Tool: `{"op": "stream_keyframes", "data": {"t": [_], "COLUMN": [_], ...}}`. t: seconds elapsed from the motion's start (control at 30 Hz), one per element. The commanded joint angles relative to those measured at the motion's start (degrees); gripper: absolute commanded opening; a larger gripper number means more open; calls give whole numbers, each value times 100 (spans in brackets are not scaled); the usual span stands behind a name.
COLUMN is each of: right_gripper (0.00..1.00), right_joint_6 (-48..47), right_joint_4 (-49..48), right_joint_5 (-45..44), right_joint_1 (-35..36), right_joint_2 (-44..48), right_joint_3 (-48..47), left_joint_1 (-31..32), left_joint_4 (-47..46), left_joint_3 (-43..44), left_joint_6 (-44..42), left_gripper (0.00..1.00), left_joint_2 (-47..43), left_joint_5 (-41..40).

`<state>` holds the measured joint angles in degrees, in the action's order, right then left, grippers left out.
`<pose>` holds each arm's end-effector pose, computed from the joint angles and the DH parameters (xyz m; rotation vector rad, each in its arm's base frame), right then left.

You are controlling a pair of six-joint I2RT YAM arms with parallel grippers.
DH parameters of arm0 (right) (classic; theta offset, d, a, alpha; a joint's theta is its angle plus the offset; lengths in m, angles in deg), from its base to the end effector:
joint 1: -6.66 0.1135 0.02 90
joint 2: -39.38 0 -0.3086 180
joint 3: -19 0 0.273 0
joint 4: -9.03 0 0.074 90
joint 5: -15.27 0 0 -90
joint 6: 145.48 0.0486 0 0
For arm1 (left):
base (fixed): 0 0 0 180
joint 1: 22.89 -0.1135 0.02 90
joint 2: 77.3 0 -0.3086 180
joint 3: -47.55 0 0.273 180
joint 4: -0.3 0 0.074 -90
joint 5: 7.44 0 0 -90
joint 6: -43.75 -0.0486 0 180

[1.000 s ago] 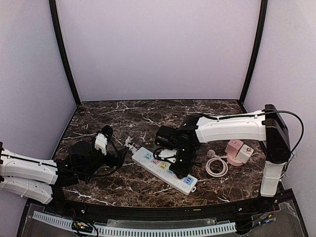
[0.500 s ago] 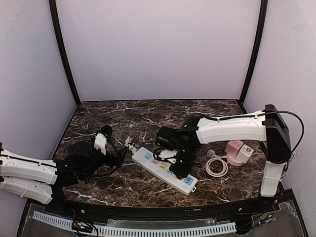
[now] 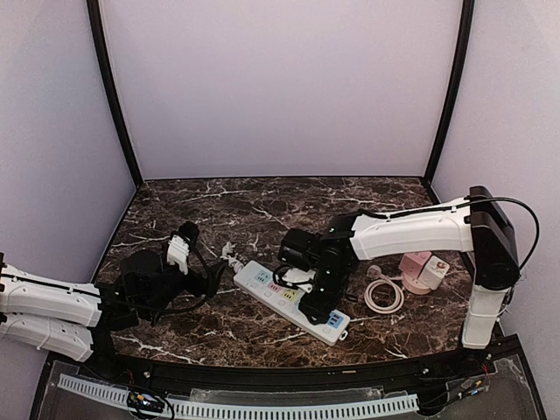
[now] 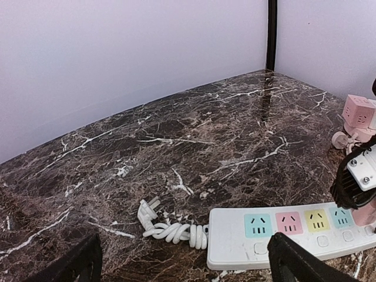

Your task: Insert the plug

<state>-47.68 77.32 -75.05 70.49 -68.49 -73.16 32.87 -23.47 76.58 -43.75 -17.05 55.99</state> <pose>0.1724 0.3502 0.2114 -1.4332 2.6948 0.0867 0.1400 -0.1670 0.2247 0.4379 1.6431 -0.3680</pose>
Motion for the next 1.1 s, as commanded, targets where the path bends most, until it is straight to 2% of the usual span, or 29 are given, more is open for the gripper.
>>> {"op": "stream_keyframes", "data": {"t": [0.0, 0.1, 0.2, 0.47, 0.7, 0.9, 1.07], "right_gripper": [67, 86, 98, 99, 99, 98, 99], "right_joint_6": [160, 260, 329, 690, 961, 1181, 1323], "right_joint_4": [-317, -295, -284, -603, -1275, -1746, -2032], "right_joint_5": [-266, -393, -478, -992, -1204, -1205, -1041], "right_joint_1": [35, 39, 40, 37, 32, 30, 36], "right_joint_2": [205, 542, 858, 1586, 2217, 2522, 2855], "right_joint_3": [15, -137, -207, 57, 669, 1235, 1746], "left_joint_1": [-30, -29, -31, -28, -35, -33, -31], "left_joint_4": [51, 59, 59, 20, 325, 1288, 2609], "left_joint_3": [-123, -122, -122, -126, -229, -277, 4], "left_joint_6": [75, 86, 80, 197, 908, 1910, 2969], "left_gripper": [99, 99, 99, 99, 99, 99, 99], "left_joint_2": [-77, -74, -75, 26, -51, -315, -441], "left_joint_5": [28, 35, 31, -51, -930, -1599, -2064]}}
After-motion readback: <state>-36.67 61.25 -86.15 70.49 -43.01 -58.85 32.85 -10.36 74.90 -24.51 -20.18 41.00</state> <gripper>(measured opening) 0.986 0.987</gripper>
